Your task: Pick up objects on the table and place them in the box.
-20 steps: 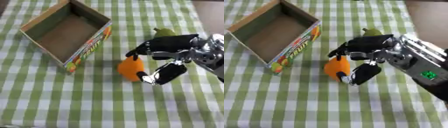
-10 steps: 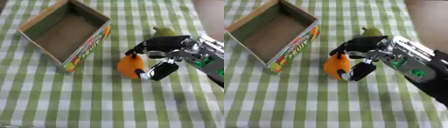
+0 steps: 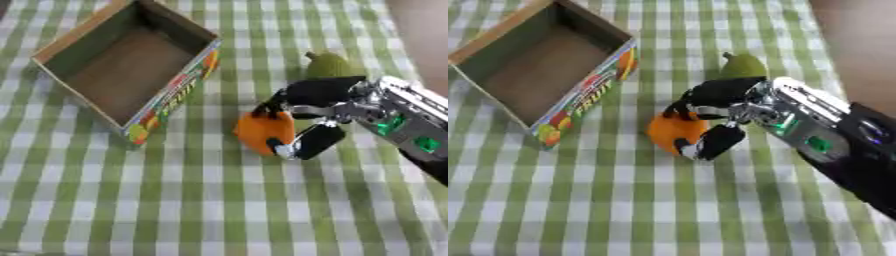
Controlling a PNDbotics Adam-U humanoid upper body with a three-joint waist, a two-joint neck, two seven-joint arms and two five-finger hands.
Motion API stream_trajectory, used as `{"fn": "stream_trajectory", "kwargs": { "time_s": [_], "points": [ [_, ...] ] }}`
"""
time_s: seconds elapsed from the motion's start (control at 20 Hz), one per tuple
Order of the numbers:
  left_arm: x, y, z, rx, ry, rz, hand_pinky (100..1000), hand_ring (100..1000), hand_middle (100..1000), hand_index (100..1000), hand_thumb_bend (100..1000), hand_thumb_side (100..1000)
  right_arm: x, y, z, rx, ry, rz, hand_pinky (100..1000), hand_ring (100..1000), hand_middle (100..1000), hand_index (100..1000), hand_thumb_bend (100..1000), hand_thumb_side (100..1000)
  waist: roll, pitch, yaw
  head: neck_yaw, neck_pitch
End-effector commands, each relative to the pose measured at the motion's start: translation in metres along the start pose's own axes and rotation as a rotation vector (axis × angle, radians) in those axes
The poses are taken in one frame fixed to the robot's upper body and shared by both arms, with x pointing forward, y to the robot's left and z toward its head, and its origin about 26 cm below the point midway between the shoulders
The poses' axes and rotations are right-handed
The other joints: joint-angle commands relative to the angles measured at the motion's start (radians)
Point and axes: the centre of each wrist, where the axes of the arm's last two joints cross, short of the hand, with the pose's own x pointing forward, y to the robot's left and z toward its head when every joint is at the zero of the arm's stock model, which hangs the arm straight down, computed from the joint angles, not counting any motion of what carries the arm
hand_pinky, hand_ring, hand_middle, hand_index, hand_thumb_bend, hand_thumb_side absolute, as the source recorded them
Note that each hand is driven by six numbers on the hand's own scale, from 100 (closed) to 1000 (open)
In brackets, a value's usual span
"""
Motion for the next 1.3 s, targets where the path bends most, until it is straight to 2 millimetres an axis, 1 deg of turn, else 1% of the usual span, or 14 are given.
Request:
{"fn": "stream_trajectory", "kwargs": {
  "time_s": [0.05,0.1,0.15,0.2,0.35,0.65,0.7,0.75,0.8,0.9,0.95,1.3],
  "points": [
    [0.004,0.002,-0.005,-0.014,-0.024,-0.001,744,716,712,840,197,473,-0.002,-0.005,0.004,-0.039,0.014,-0.009,902,100,507,821,100,368,0.005,-0.017,0.001,-0.003,-0.01],
    [0.004,0.002,-0.005,-0.014,-0.023,-0.001,744,715,711,839,196,473,-0.002,-0.007,0.006,-0.065,0.018,-0.016,892,100,478,802,100,301,0.005,-0.017,0.0,-0.003,-0.011],
    [0.004,0.002,-0.005,-0.015,-0.023,-0.001,744,715,711,839,196,473,-0.001,-0.008,0.007,-0.093,0.025,-0.023,880,100,454,787,100,208,0.005,-0.017,0.0,-0.002,-0.011],
    [0.004,0.002,-0.005,-0.016,-0.022,-0.001,742,714,710,839,195,473,-0.001,-0.009,0.008,-0.124,0.033,-0.029,860,100,417,772,100,178,0.005,-0.018,0.0,-0.002,-0.012],
    [0.004,0.002,-0.005,-0.018,-0.021,-0.001,741,713,708,838,193,475,0.001,-0.011,0.012,-0.213,0.049,-0.048,826,100,346,733,100,176,0.005,-0.019,-0.001,-0.002,-0.013],
    [0.004,0.002,-0.005,-0.02,-0.02,-0.001,740,711,704,838,190,478,0.004,-0.012,0.016,-0.291,0.038,-0.057,812,100,341,733,100,206,0.005,-0.02,-0.002,-0.002,-0.013],
    [0.004,0.002,-0.005,-0.02,-0.019,-0.001,740,710,704,838,189,478,0.004,-0.013,0.018,-0.302,0.034,-0.054,807,100,329,728,100,208,0.005,-0.02,-0.002,-0.001,-0.013],
    [0.004,0.002,-0.005,-0.02,-0.019,-0.001,739,710,704,838,189,478,0.005,-0.014,0.02,-0.314,0.028,-0.053,803,100,320,720,100,338,0.005,-0.02,-0.002,-0.001,-0.012],
    [0.004,0.002,-0.005,-0.02,-0.019,-0.001,739,710,703,838,188,478,0.006,-0.016,0.022,-0.329,0.023,-0.051,799,100,305,712,100,206,0.004,-0.021,-0.002,0.0,-0.012],
    [0.004,0.002,-0.005,-0.02,-0.02,-0.001,739,710,703,838,188,478,0.008,-0.018,0.027,-0.351,0.019,-0.049,799,100,305,712,100,206,0.004,-0.021,-0.003,0.0,-0.012],
    [0.004,0.002,-0.005,-0.021,-0.02,-0.001,739,709,701,837,186,478,0.009,-0.019,0.028,-0.357,0.017,-0.048,791,100,268,687,100,203,0.004,-0.021,-0.003,0.0,-0.012],
    [0.004,0.003,-0.005,-0.024,-0.021,-0.003,738,706,697,837,184,475,0.031,-0.047,0.057,-0.496,-0.053,-0.002,777,100,211,633,100,186,0.002,-0.027,-0.002,0.005,-0.015]
  ]
}}
